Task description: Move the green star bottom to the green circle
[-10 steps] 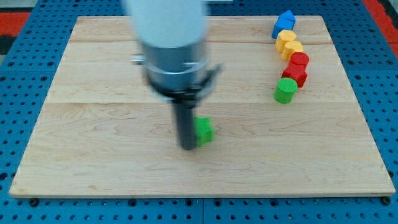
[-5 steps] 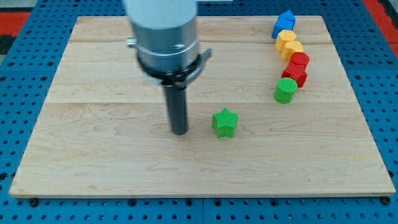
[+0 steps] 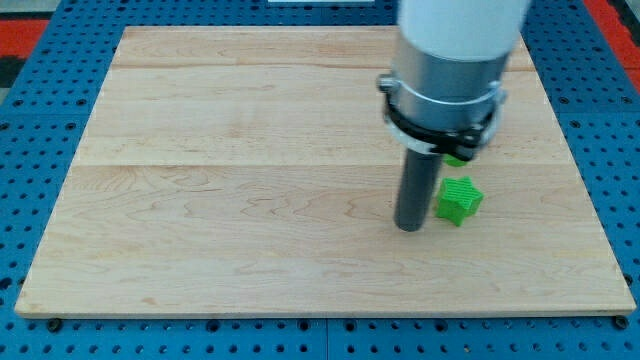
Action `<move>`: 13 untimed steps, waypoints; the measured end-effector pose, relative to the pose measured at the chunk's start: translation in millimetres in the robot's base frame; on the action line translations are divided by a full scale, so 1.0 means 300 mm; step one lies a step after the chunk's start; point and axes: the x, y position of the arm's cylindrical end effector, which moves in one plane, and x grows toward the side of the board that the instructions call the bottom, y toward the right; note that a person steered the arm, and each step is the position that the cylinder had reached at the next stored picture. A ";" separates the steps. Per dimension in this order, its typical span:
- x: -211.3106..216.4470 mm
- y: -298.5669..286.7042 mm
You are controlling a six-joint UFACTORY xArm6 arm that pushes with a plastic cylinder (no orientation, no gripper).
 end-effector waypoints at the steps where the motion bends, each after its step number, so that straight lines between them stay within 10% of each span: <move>1: -0.024 0.094; 13: -0.341 0.147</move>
